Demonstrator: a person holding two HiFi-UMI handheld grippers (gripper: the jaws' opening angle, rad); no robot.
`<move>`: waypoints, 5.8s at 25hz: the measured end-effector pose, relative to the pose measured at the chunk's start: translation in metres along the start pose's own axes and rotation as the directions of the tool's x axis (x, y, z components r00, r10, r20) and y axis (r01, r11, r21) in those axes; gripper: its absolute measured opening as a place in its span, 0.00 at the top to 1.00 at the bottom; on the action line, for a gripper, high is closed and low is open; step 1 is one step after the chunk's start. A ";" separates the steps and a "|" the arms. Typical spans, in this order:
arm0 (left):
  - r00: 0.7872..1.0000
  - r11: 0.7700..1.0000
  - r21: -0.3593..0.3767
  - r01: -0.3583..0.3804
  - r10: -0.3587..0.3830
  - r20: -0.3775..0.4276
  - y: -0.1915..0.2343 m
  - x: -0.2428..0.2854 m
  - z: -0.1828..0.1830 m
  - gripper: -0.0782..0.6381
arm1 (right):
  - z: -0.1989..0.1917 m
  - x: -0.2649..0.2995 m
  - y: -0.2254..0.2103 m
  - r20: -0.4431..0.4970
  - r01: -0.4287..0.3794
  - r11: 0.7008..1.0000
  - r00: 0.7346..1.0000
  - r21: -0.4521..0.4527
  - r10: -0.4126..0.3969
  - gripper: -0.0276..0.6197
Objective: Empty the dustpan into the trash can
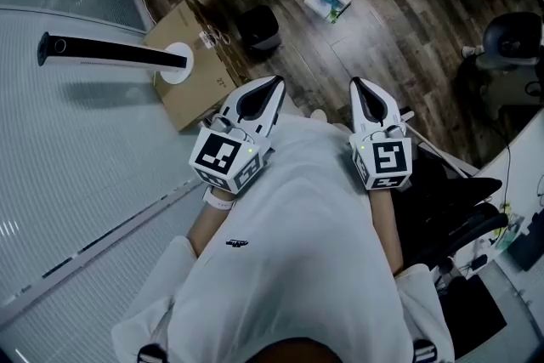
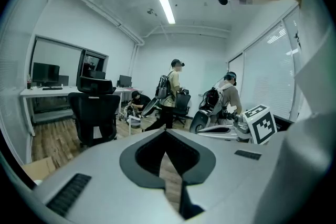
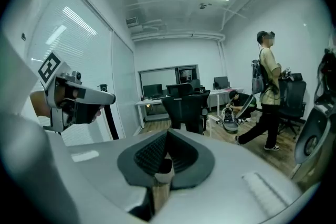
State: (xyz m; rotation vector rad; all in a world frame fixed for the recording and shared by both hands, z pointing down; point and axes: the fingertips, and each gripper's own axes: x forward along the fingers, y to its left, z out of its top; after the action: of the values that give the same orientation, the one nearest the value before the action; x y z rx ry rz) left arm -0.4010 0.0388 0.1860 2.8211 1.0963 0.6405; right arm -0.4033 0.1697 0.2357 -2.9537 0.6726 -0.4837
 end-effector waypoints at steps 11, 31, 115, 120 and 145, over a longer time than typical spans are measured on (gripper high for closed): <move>0.998 0.997 -0.062 -0.054 0.054 -0.012 0.021 -0.003 -0.010 0.88 | -0.009 0.015 -0.005 -0.022 -0.034 0.997 0.999 0.072 0.035 0.94; 0.998 0.997 -0.071 0.039 -0.043 -0.056 0.083 0.120 0.038 0.88 | 0.029 0.093 -0.088 0.000 0.033 0.985 0.999 0.169 -0.033 0.94; 0.967 0.980 -0.197 -0.023 -0.029 -0.254 0.390 0.553 0.048 0.88 | -0.028 0.619 -0.382 -0.528 -0.160 0.976 0.847 -0.146 0.060 0.59; 0.963 0.979 -0.204 -0.025 -0.031 -0.267 0.387 0.556 0.032 0.88 | -0.049 0.626 -0.389 -0.558 -0.176 0.975 0.827 -0.136 0.071 0.59; 0.957 0.968 -0.243 -0.066 -0.008 -0.289 0.371 0.541 0.005 0.88 | -0.071 0.632 -0.384 -0.643 -0.191 0.981 0.756 -0.037 0.123 0.75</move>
State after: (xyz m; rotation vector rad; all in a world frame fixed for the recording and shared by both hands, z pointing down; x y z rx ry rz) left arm 0.1958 0.1172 0.4468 2.5860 0.9297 1.1359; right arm 0.2709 0.2418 0.5383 -2.7404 1.0098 -1.5162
